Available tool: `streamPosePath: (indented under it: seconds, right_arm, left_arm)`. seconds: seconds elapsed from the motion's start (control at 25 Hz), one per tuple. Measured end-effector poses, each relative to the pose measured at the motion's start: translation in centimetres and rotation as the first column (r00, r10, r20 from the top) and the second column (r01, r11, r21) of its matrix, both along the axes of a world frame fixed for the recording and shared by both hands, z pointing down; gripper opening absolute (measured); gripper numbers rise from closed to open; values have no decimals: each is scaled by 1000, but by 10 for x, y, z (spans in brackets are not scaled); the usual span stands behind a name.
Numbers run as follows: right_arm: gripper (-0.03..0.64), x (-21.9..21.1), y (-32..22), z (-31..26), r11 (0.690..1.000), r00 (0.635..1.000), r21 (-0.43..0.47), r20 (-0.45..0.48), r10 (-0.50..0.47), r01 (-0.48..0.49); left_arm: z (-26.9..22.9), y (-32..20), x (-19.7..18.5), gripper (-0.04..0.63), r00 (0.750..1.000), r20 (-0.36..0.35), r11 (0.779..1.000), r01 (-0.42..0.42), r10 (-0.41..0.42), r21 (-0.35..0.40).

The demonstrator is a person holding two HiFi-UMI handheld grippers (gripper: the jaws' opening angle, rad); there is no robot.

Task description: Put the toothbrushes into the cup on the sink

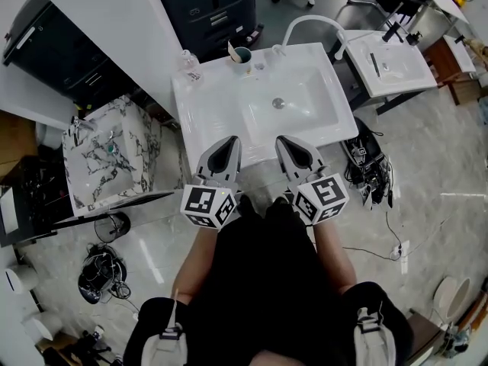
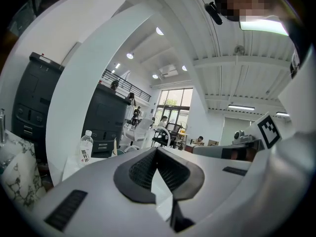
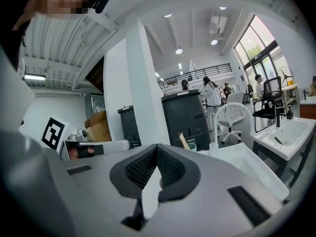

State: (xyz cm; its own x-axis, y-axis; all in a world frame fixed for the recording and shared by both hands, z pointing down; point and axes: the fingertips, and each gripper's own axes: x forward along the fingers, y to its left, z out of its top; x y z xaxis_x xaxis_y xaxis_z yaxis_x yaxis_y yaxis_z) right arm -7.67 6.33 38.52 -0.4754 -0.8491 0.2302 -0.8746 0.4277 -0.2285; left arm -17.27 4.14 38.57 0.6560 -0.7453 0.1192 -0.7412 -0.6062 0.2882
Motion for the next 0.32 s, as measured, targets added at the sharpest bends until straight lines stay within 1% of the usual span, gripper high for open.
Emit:
streamPosePath:
  seconds: [0.08,0.32]
  right_arm:
    - [31,0,3,2,1000,1000,-4,3,8,-8]
    - [31,-6,6,1,1000,1000,-6,-15,-14,14]
  left_arm:
    - [2,1,0,14,1000,-1,1000,2,-2,-3]
    - [4,1,-1,14,1000,3,1000,6,-6,-4]
